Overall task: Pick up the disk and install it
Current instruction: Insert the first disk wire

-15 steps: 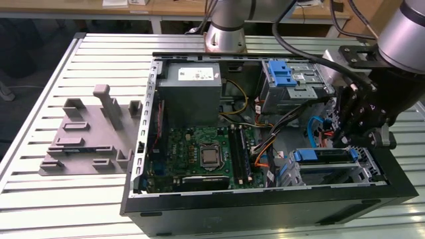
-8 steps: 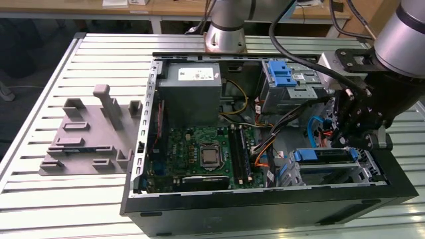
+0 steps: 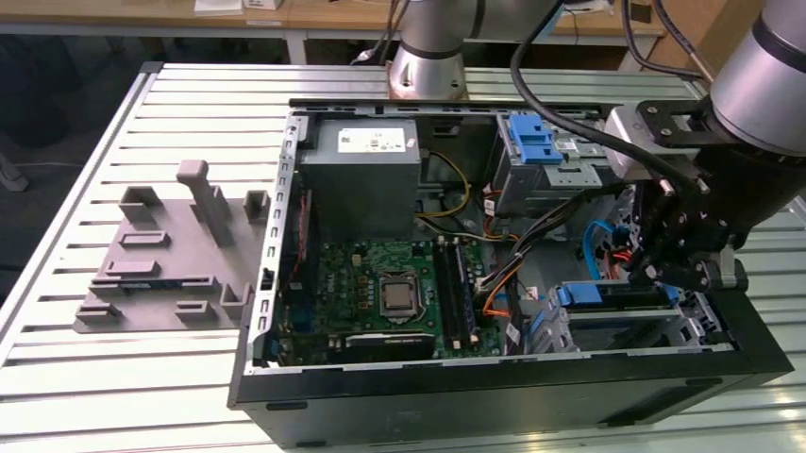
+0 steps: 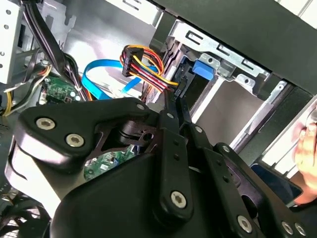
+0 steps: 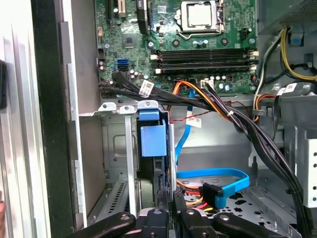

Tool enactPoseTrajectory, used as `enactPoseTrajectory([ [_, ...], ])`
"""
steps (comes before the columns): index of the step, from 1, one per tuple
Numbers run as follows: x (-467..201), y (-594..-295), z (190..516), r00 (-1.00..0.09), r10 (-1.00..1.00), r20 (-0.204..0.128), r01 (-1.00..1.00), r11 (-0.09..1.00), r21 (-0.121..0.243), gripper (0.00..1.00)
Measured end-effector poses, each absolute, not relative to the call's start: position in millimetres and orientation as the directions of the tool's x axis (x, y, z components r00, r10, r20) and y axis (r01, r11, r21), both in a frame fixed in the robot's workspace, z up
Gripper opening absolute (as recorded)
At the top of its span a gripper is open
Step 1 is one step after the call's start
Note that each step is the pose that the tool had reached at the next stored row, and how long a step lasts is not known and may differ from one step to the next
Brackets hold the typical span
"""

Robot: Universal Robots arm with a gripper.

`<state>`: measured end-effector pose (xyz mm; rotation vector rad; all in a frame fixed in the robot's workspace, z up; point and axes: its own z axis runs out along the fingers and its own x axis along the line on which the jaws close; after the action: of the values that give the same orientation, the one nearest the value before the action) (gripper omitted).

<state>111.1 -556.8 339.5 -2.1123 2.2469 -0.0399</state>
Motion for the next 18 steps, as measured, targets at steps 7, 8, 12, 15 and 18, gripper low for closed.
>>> enactPoseTrajectory([
  [7,111.1,-559.4,337.3,-0.053,-0.998,-0.028,-0.997,0.054,-0.060,0.16],
  [8,111.1,-559.5,337.1,-0.053,-0.998,-0.029,-0.997,0.054,-0.060,0.16],
  [12,111.1,-559.6,336.0,-0.053,-0.998,-0.031,-0.997,0.054,-0.060,0.16],
  [15,111.0,-559.6,335.1,-0.053,-0.998,-0.034,-0.997,0.054,-0.060,0.16],
  [18,110.8,-559.6,334.5,-0.053,-0.998,-0.035,-0.997,0.055,-0.060,0.16],
])
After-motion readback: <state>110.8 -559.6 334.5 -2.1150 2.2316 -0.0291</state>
